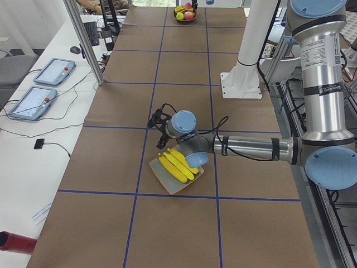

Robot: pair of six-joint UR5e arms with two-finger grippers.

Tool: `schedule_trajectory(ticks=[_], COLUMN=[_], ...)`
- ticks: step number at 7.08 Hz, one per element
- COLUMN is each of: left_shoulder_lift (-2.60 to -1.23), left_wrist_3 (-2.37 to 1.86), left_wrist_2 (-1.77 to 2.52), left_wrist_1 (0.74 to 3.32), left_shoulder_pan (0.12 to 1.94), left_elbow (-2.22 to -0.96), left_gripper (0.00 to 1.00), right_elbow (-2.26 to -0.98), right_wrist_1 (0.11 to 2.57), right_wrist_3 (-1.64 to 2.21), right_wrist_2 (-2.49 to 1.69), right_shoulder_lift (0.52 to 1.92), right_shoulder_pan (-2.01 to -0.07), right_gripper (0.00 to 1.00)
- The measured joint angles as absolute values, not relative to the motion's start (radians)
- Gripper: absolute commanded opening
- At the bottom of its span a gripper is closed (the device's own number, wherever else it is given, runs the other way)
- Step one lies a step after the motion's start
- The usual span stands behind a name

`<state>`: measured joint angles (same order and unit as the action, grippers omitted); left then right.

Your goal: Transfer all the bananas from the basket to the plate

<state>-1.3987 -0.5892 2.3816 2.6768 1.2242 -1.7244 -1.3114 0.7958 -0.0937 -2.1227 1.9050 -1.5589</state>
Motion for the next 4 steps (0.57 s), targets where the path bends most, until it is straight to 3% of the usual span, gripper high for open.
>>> schedule_trajectory(ticks=[4], left_shoulder_lift=[-1.399], left_wrist_3=[-0.590], left_wrist_2=[2.382], left_wrist_1=[2.677], left_shoulder_pan=[1.224], left_elbow=[-1.725], left_gripper=[1.00], right_elbow=[-1.288], right_wrist_1=[0.785], right_wrist_3=[-0.130], right_wrist_2=[-2.086], right_shoulder_lift=[1.906], right_shoulder_pan=[-1.546], right_gripper=[0.70])
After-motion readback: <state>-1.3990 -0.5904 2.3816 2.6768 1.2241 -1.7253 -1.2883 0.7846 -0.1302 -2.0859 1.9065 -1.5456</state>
